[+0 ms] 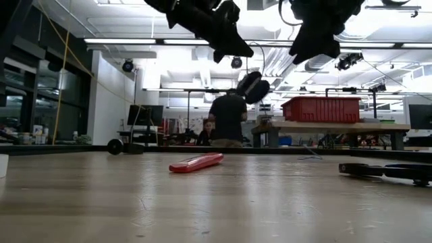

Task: Coil cords
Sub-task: Uncoil the blue wire cable from the black spool

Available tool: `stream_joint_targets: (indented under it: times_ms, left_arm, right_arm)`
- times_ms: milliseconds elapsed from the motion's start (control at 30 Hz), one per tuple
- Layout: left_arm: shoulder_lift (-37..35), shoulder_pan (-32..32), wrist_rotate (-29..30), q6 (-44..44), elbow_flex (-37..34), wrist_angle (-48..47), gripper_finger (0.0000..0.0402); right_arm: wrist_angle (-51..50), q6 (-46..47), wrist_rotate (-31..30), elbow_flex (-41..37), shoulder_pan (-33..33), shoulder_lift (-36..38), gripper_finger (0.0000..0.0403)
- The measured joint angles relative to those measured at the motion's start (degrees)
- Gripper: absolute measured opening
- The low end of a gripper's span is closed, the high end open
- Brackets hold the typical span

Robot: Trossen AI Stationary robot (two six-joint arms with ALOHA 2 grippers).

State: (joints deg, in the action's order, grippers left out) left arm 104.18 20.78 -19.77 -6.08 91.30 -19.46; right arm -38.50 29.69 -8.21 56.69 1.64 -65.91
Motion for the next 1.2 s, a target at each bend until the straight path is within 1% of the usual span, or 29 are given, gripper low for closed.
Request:
stream_joint_targets:
  times_ms: [67,167,300,400,500,633,733,900,1067,1200]
  left_arm:
    - [0.00,-0.02,-1.61,2.31,-1.60,2.70,0.0000]
    - [-0.35,-0.86,-2.18,5.43,-3.68,6.34,0.0000]
    - [-2.14,-2.09,-2.62,5.90,-5.53,8.57,0.0000]
    - [-4.63,-2.81,-2.18,7.12,-7.82,12.02,0.0000]
    - [-7.95,-3.17,-1.49,10.30,-12.91,17.56,0.0000]
    - [-12.97,-3.17,2.29,14.23,-21.85,24.44,0.0000]
    - [-15.62,-3.17,4.55,15.03,-25.99,27.83,0.0000]
    - [-15.85,-3.17,5.52,12.07,-26.88,28.97,0.0000]
    - [-15.97,-3.17,8.90,12.08,-26.77,33.13,0.0000]
    - [-15.93,-3.17,9.14,13.53,-26.77,35.45,0.0000]
  right_arm:
    - [-0.58,1.66,-0.32,-0.50,-1.00,0.00,0.0133]
    - [-1.42,3.85,-0.53,-0.55,-2.53,0.00,0.0133]
    - [-1.52,6.26,-0.54,-0.55,-4.17,0.00,0.0133]
    - [-1.56,6.85,-1.28,-0.55,-5.10,0.00,0.0132]
    - [-1.53,8.32,-2.35,-0.57,-5.53,0.00,0.0132]
    - [-1.29,8.43,-2.63,-0.57,-5.57,0.00,0.0132]
    - [-0.19,7.63,-3.09,-0.59,-5.40,0.00,0.0133]
    - [4.20,5.21,-3.60,-0.61,-4.38,-0.02,0.0133]
    - [12.33,1.11,-3.55,-0.61,-2.99,-0.61,0.0133]
    - [15.94,-2.78,-3.57,-0.61,-2.29,-2.22,0.0133]
